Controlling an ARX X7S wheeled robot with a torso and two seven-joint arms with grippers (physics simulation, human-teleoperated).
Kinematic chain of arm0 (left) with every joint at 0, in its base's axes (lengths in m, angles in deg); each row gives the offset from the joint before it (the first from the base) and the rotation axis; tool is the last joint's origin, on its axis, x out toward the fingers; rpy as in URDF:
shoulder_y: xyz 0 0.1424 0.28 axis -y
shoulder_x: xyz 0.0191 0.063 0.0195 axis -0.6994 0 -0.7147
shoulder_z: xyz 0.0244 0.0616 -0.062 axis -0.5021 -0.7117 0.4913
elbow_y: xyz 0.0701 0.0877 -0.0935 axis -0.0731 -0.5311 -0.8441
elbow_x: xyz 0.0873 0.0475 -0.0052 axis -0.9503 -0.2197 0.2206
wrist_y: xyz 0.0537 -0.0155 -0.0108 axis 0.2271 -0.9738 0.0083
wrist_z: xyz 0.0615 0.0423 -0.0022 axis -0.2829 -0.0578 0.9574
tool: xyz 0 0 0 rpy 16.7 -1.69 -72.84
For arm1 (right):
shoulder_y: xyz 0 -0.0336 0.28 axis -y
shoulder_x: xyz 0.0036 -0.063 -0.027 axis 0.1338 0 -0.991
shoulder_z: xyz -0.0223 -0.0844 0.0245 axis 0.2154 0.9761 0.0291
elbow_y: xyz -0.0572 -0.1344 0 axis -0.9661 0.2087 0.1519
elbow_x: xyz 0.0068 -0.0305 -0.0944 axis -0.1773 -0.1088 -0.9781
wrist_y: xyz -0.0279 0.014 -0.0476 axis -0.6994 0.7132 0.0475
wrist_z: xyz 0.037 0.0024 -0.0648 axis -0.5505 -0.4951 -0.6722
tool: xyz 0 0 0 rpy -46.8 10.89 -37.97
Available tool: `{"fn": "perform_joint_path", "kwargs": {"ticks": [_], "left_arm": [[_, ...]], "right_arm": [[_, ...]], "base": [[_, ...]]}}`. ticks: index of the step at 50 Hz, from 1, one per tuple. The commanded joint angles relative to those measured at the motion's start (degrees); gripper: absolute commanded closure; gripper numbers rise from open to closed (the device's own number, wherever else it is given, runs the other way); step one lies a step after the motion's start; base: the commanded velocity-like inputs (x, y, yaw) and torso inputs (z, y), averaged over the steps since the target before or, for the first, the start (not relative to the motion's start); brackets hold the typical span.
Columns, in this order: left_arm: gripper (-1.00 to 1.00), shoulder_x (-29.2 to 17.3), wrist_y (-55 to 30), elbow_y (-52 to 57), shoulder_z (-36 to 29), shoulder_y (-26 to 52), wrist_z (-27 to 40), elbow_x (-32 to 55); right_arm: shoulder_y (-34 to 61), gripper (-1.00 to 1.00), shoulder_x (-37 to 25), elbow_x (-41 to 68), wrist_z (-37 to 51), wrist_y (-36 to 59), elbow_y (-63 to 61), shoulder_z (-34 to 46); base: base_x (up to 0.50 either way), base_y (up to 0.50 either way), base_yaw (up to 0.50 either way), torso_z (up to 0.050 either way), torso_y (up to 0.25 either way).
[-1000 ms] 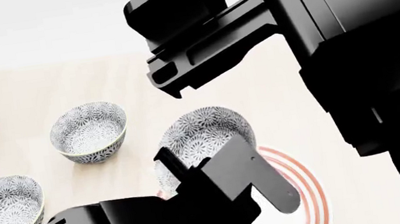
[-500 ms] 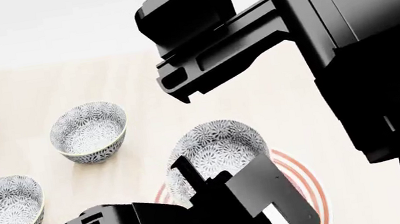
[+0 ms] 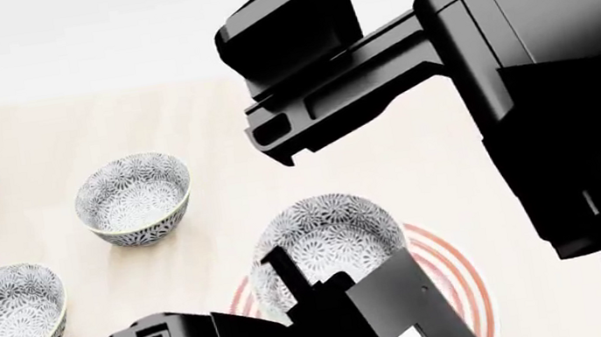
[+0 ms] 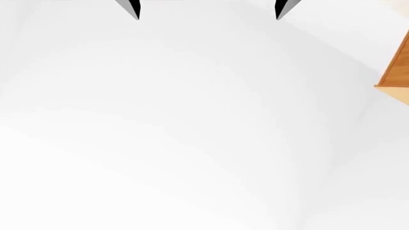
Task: Put the bowl at the front on the plate.
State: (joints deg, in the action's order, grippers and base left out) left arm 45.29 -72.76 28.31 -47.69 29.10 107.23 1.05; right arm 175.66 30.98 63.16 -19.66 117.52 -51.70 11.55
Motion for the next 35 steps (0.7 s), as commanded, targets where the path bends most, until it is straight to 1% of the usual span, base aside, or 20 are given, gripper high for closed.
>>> {"fn": "perform_joint_path", "kwargs": {"ticks": [1,5,21,27,35], "left_arm": [[1.0,0.1,-2.6,0.4,-0.2,0.3,0.9,-0.6],[1.0,0.1,-3.2,0.7,-0.5,-0.1,0.1,-2.3],[1.0,0.1,-5.1,1.7,-0.2,-1.0,-0.4,-4.3],[1.0,0.1,-4.6,2.2,-0.1,-0.4,-0.4,-3.8],[1.0,0.1,-4.8,1.4,-0.1,0.1,1.2,-1.1]], "right_arm": [[-1.0,-1.0,-1.1,0.3,0.3,-0.8,-0.9,-0.4],[-1.1,-1.0,-1.2,0.3,0.4,-0.8,-1.0,-0.3],[-1.7,-1.0,-1.3,-0.5,0.0,-1.2,-1.3,-0.1],[-2.2,-1.0,-1.8,-0.5,0.1,-1.6,-1.6,-0.3],[-2.7,-1.0,-2.3,-0.3,0.3,-2.1,-2.0,-0.6]], "base": [[0.0,0.0,0.0,0.0,0.0],[0.0,0.0,0.0,0.0,0.0],[0.0,0.0,0.0,0.001,0.001],[0.0,0.0,0.0,0.0,0.0],[0.0,0.0,0.0,0.0,0.0]]}}
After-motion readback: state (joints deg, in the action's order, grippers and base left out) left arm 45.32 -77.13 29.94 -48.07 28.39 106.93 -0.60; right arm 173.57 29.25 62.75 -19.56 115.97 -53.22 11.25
